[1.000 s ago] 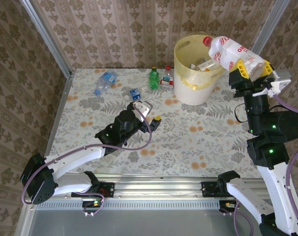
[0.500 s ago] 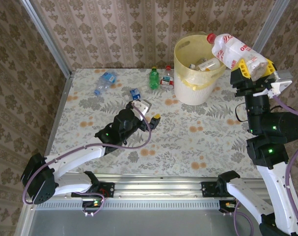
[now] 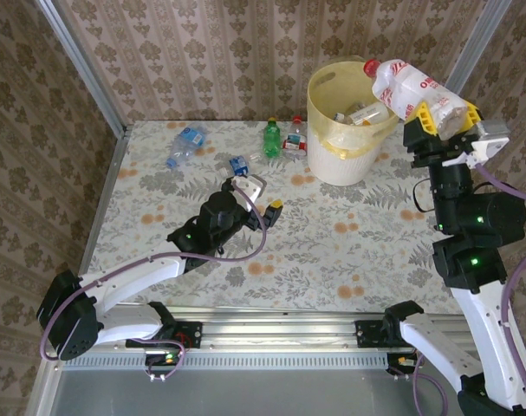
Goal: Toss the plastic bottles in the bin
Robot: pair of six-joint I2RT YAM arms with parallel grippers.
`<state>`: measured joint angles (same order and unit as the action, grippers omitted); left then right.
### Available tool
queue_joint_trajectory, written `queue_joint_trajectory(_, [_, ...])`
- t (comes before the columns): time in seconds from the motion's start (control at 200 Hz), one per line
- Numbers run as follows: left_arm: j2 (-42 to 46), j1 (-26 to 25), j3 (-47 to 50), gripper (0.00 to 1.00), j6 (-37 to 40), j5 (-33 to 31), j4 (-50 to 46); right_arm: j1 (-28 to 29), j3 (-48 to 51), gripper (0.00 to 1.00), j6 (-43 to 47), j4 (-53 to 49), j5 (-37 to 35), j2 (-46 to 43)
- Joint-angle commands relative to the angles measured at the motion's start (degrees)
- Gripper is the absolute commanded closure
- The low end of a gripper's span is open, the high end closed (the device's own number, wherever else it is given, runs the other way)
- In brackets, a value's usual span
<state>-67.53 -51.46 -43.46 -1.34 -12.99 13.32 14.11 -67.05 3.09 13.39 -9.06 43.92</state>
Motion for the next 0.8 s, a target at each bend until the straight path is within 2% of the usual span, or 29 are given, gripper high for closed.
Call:
queue_joint_trajectory(0.0, [-0.05,0.58,0.02,0.0,-0.43,0.81,1.46,-0.12,-0.32,0.58,1.08,3.11,-2.47,0.56])
queue_joint_trajectory(0.23, [-0.32,1.43,-0.52,0.0,-0.28,1.46,0.98,-0.35,-2.79,0.58,1.39,0.82,-3.36,4.35])
queue_joint_trajectory(0.33, [-0.46,1.88,-0.92,0.0,-0.17,1.98,0.72,-1.83,-5.06,0.56,0.53,-2.79,-3.55,8.48])
queue_joint_trajectory(0.38, [-0.63,2.2,-1.15,0.0,-0.2,2.4,0.58,-3.72,-7.7,0.54,-0.68,-7.75,-1.09,12.35])
queue_joint_trajectory(0.43, [-0.84,2.66,-1.65,0.0,-0.39,3.36,0.05,-4.52,-13.2,0.48,-0.92,-16.78,-0.31,18.22])
queue_joint_trajectory(0.495, [-1.29,2.95,-2.72,0.0,-0.53,4.1,-1.22,-5.51,-20.59,0.36,-3.36,-26.84,-2.38,24.86])
queue_joint_trajectory(0.545, [-1.42,3.02,-3.21,0.0,-0.46,4.36,-1.91,-6.86,-22.39,0.24,-6.1,-29.0,-1.48,27.7])
queue_joint_trajectory(0.615, [-1.3,3.09,-3.5,0.0,-0.23,4.34,-2.58,-7.81,-21.39,0.09,-8.68,-27.12,-0.73,28.34])
queue_joint_trajectory(0.795, [-0.38,3.11,-3.39,0.0,-0.2,4.03,-3.76,-8.31,-22.09,0.03,-9.77,-27.3,5.33,27.08])
